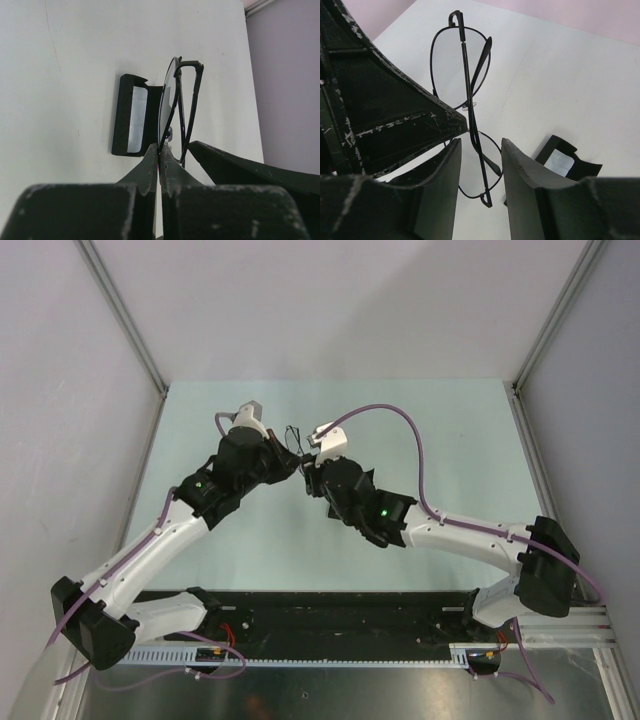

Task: Organize the sunglasses
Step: Pass from the left arm to the right

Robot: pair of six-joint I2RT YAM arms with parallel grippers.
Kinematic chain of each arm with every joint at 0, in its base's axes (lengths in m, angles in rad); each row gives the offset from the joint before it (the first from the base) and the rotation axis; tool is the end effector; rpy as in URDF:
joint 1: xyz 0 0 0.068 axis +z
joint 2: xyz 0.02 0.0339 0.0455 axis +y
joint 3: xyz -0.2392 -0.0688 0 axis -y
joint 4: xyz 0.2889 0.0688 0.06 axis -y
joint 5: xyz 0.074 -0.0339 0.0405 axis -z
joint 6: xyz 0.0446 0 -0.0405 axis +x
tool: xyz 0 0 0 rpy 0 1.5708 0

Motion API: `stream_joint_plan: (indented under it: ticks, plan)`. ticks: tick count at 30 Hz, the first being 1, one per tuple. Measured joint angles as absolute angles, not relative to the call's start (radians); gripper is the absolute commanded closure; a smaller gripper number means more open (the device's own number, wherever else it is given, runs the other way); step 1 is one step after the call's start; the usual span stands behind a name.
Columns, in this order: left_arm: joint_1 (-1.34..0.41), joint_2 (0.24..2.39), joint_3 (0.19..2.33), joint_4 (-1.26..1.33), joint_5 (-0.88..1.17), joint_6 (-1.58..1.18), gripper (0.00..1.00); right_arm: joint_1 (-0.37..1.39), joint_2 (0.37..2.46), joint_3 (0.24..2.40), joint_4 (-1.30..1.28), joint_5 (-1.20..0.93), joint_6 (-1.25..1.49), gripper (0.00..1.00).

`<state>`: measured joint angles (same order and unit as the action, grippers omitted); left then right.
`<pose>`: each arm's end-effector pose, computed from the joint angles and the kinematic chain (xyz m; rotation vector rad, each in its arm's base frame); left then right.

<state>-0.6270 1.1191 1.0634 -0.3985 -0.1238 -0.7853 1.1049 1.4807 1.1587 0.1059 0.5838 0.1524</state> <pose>0.2572 -0.1796 0.3206 -0.2478 2.0930 -0.7543 0.2017 0.3465 0.2934 -0.4186 1.7170 0.3950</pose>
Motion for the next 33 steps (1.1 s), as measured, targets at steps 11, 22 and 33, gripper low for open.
stream_joint_plan:
  ticks: [11,22,33]
  plan:
    - [-0.625,1.119,1.064,-0.407,-0.128,-0.785,1.00,1.096,1.518,1.158,0.132,0.587,0.139,0.73]
    - [-0.619,1.131,1.065,-0.405,-0.140,-0.785,0.92,1.098,1.550,1.158,0.185,0.605,0.101,0.86]
    - [-0.616,1.149,1.077,-0.405,-0.155,-0.785,0.81,1.103,1.587,1.157,0.233,0.645,0.059,1.00]
